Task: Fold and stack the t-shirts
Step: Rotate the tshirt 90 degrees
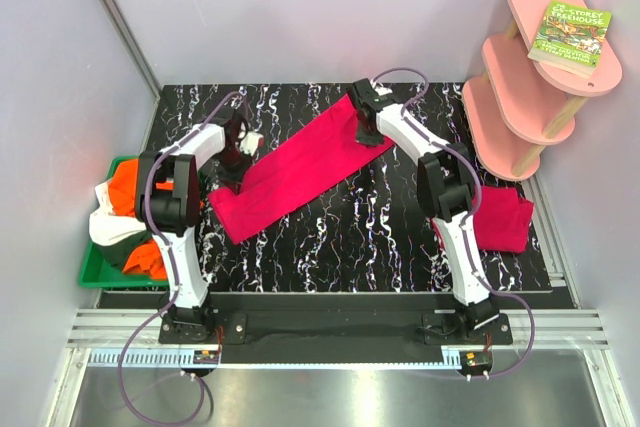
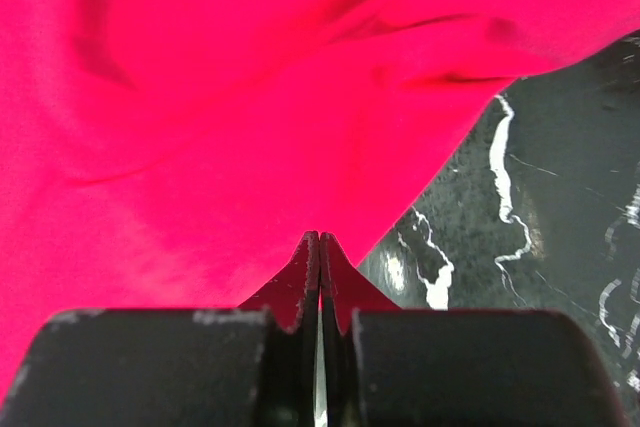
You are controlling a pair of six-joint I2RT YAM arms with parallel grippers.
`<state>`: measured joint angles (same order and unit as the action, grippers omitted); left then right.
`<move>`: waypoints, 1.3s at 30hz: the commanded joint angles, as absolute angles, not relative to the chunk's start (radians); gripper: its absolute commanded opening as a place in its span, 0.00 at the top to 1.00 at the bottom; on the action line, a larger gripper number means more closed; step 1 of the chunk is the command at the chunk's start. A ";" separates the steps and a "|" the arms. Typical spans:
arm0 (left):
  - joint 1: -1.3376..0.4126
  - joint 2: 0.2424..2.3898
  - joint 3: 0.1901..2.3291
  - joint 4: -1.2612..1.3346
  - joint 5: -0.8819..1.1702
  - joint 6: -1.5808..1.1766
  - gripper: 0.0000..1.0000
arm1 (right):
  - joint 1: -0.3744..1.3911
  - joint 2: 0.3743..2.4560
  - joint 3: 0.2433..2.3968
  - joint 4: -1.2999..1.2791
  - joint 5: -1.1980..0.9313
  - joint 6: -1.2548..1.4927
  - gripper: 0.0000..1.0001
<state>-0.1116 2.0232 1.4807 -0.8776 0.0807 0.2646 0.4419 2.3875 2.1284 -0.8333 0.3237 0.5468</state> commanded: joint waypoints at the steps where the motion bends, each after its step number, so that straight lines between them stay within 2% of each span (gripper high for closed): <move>1: -0.135 2.023 1.439 -0.917 0.035 0.322 1.00 | 0.428 2.453 2.203 -0.861 0.327 0.542 1.00; 11: -0.190 2.060 1.419 -1.011 0.071 0.364 1.00 | 0.397 2.586 2.408 -0.992 0.301 0.537 1.00; 18: -0.311 2.048 1.350 -1.068 0.121 0.391 1.00 | 0.373 2.618 2.483 -1.017 0.259 0.534 1.00; 26: -0.435 2.005 1.341 -1.143 0.190 0.399 1.00 | 0.356 2.732 2.669 -1.094 0.077 0.509 0.97; 39: -0.629 2.013 1.439 -1.230 0.301 0.345 1.00 | 0.367 2.717 2.660 -1.077 -0.051 0.514 0.98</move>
<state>-0.5709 2.0071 1.3716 -1.1900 0.2195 0.3698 0.3531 2.7152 2.6347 -1.0630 0.0269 0.5217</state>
